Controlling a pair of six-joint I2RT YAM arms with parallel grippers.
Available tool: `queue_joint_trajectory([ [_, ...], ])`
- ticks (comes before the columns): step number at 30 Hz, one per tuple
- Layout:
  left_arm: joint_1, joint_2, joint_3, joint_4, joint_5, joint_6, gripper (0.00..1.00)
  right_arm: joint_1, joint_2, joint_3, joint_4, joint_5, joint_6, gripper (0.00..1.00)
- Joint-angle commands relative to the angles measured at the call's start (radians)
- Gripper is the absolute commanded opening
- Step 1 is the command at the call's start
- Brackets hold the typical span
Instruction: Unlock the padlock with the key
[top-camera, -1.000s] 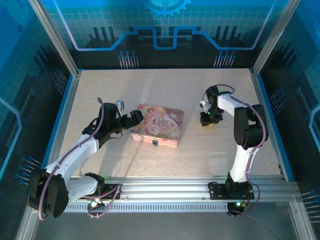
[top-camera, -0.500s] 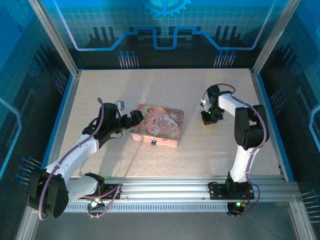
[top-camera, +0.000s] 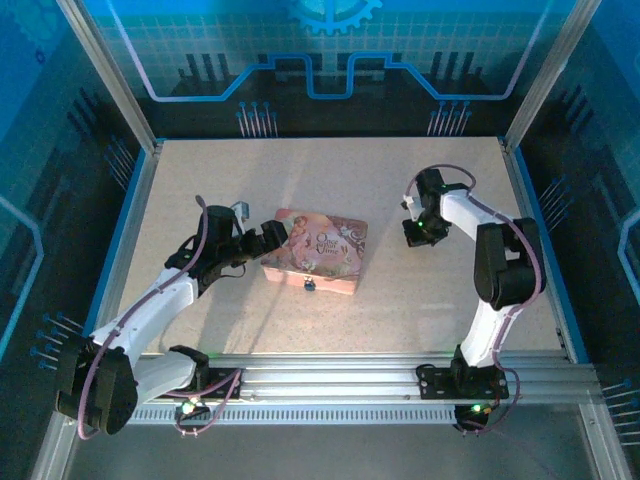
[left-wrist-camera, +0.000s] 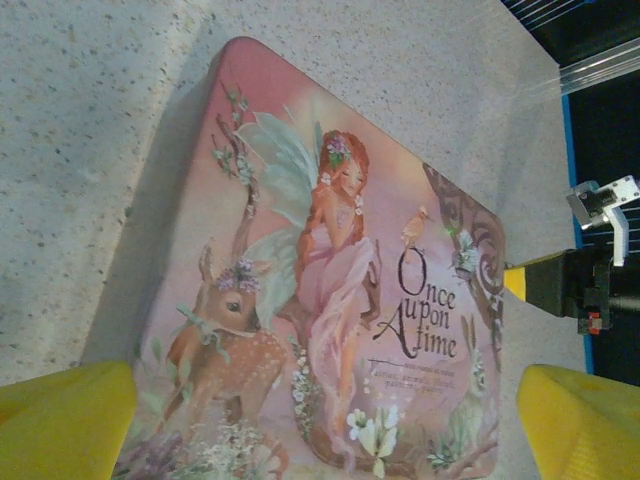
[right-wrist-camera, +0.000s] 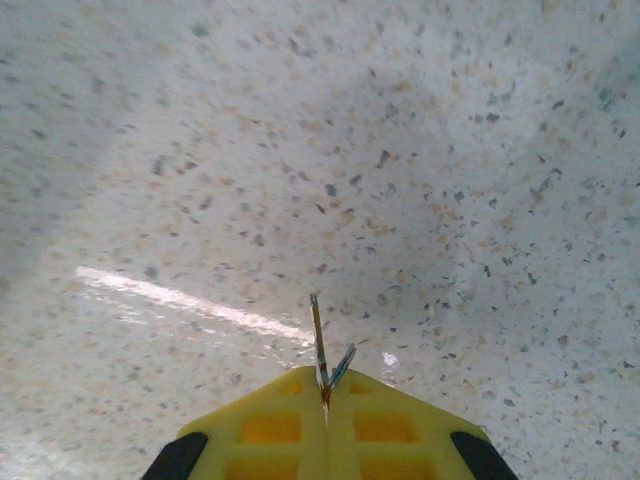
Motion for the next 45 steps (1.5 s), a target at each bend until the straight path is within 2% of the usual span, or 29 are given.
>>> queue_joint_trajectory([
  [1, -0.005, 0.003, 0.003, 0.046, 0.062, -0.062, 0.99, 0.023, -0.07, -0.021, 0.031, -0.058, 0.011, 0.0],
  [6, -0.018, 0.005, -0.014, 0.143, 0.125, -0.18, 0.99, 0.064, -0.139, -0.042, 0.072, -0.111, 0.016, 0.0],
  [12, -0.065, 0.012, -0.021, 0.235, 0.144, -0.289, 0.98, 0.154, -0.252, -0.097, 0.176, -0.158, -0.008, 0.0],
  [19, -0.119, 0.012, 0.016, 0.238, 0.141, -0.264, 0.92, 0.233, -0.425, -0.212, 0.333, -0.235, -0.016, 0.0],
  [24, -0.161, 0.025, 0.03, 0.276, 0.148, -0.233, 0.83, 0.297, -0.498, -0.265, 0.402, -0.279, -0.023, 0.0],
  [33, -0.237, 0.084, 0.061, 0.366, 0.177, -0.202, 0.67, 0.396, -0.517, -0.291, 0.47, -0.319, 0.019, 0.0],
  [40, -0.288, 0.154, 0.096, 0.388, 0.186, -0.164, 0.59, 0.431, -0.496, -0.283, 0.488, -0.381, 0.058, 0.0],
  [45, -0.304, 0.183, 0.103, 0.409, 0.185, -0.156, 0.57, 0.438, -0.489, -0.268, 0.481, -0.429, 0.065, 0.0],
])
